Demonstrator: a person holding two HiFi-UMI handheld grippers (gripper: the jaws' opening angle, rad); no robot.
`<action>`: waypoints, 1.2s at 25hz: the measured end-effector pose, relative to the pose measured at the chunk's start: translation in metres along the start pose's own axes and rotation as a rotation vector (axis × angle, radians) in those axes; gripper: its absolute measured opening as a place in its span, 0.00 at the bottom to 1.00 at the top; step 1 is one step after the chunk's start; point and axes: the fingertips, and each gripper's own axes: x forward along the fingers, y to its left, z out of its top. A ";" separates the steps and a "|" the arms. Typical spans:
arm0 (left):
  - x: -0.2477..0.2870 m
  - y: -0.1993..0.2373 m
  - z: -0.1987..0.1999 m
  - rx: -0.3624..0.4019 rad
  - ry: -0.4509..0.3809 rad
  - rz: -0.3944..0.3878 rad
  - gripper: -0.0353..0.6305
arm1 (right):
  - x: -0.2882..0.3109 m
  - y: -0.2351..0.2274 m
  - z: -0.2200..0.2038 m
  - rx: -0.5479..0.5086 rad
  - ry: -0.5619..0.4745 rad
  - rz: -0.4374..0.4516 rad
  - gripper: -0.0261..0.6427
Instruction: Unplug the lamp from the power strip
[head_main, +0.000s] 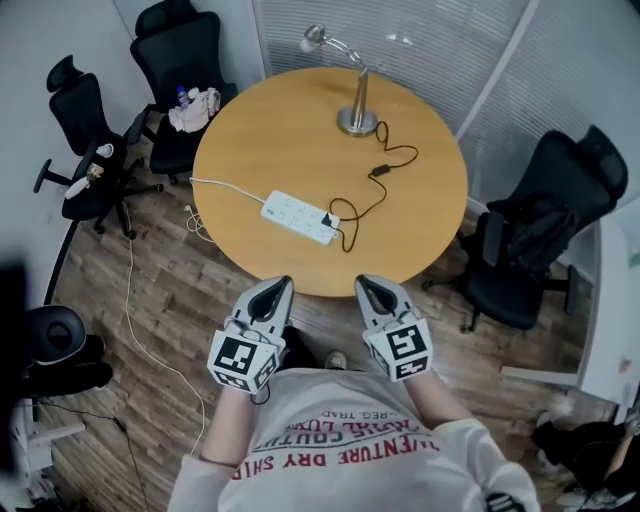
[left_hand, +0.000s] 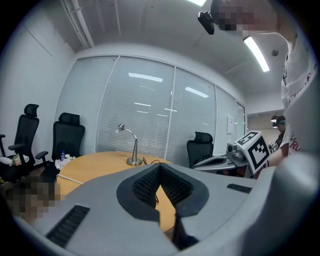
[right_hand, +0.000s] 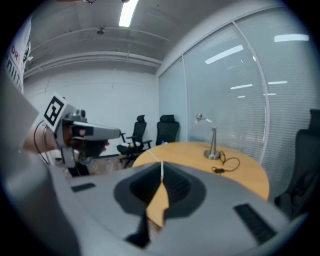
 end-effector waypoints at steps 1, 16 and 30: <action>0.008 0.005 0.001 0.007 0.005 -0.019 0.09 | 0.005 -0.005 0.001 0.007 0.002 -0.016 0.08; 0.141 0.100 -0.010 0.104 0.150 -0.329 0.09 | 0.111 -0.048 0.011 0.136 0.086 -0.225 0.08; 0.210 0.125 -0.158 0.328 0.404 -0.605 0.09 | 0.163 -0.054 -0.040 0.120 0.237 -0.348 0.08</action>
